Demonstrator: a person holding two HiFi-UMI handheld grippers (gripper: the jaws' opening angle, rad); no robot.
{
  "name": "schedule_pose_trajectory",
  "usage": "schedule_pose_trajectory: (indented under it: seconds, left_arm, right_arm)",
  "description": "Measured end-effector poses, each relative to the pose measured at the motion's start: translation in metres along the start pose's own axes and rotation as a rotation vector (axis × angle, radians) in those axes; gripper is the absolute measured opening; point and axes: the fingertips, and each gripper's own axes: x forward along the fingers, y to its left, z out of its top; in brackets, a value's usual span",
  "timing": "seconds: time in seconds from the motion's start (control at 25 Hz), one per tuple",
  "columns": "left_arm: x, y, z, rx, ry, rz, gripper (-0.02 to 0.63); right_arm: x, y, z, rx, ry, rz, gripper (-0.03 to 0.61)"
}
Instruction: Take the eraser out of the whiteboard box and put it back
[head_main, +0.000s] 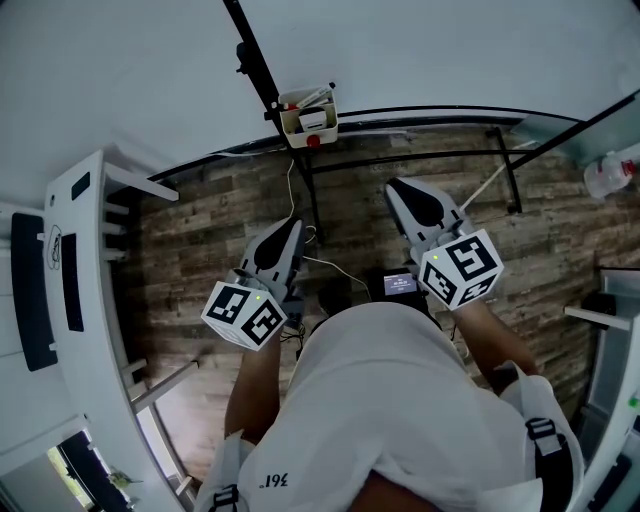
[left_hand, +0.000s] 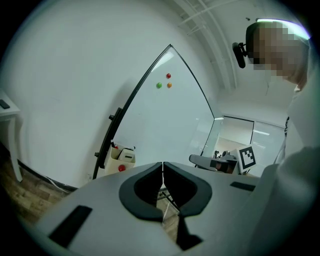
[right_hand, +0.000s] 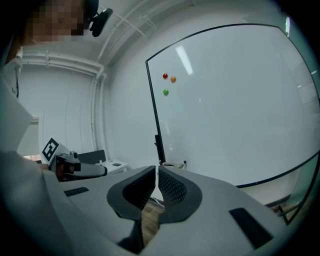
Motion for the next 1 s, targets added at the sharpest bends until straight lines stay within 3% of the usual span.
schedule_pose_trajectory:
  seconds: [1.0]
  left_arm:
    - [-0.007, -0.010, -0.047, -0.056, 0.090, -0.018, 0.011]
  right_arm:
    - [-0.004, 0.008, -0.042, 0.027, 0.094, 0.015, 0.026]
